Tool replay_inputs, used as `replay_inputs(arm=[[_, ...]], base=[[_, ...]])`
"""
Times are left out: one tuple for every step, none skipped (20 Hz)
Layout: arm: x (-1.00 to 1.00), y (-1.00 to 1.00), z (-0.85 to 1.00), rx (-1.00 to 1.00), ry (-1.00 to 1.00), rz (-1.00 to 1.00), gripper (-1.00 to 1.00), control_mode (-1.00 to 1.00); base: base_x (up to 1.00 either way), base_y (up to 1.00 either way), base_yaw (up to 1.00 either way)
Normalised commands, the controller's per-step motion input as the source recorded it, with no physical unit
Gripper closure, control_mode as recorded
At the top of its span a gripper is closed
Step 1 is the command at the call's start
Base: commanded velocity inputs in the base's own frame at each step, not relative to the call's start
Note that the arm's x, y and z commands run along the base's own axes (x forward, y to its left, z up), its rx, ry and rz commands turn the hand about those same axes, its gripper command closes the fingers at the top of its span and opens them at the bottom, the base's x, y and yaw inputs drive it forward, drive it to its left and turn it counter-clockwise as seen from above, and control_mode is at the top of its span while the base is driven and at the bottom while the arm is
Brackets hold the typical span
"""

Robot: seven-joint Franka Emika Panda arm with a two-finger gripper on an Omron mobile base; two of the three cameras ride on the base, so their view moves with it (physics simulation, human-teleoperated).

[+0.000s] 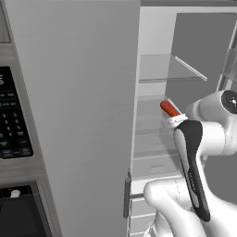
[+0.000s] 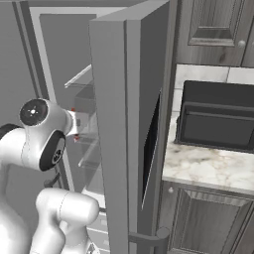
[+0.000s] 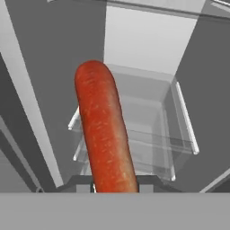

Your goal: Open the fridge, remove the pear, carrot, and fish, and place them on any counter.

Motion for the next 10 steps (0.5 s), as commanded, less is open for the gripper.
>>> replay_inputs(arm=[[-0.69, 0.0, 0.42, -0.05, 0.0, 0.05, 1.0, -1.0], [-0.65, 0.0, 0.4, -0.04, 0.0, 0.05, 1.0, -1.0], [-0.65, 0.0, 0.42, -0.03, 0.01, 0.05, 1.0, -1.0], [-0.69, 0.0, 0.47, -0.03, 0.02, 0.05, 1.0, -1.0], [-0.65, 0.0, 0.49, -0.02, 0.03, 0.05, 1.0, -1.0], [-0.58, 0.0, 0.46, -0.02, 0.03, 0.05, 1.0, -1.0], [-0.5, 0.0, 0.31, -0.07, 0.0, 0.02, 1.0, -1.0], [-0.5, 0.0, 0.25, -0.05, 0.0, 0.0, 1.0, -1.0], [-0.32, 0.0, 0.04, -0.01, 0.0, 0.0, 1.0, -1.0], [-0.19, 0.0, 0.0, 0.0, 0.0, 0.0, 1.0, -1.0]], base=[[0.0, 0.0, 0.0], [0.0, 0.0, 0.0], [0.0, 0.0, 0.0], [0.0, 0.0, 0.0], [0.0, 0.0, 0.0], [0.0, 0.0, 0.0], [0.0, 0.0, 0.0], [0.0, 0.0, 0.0], [0.0, 0.0, 0.0], [0.0, 0.0, 0.0]])
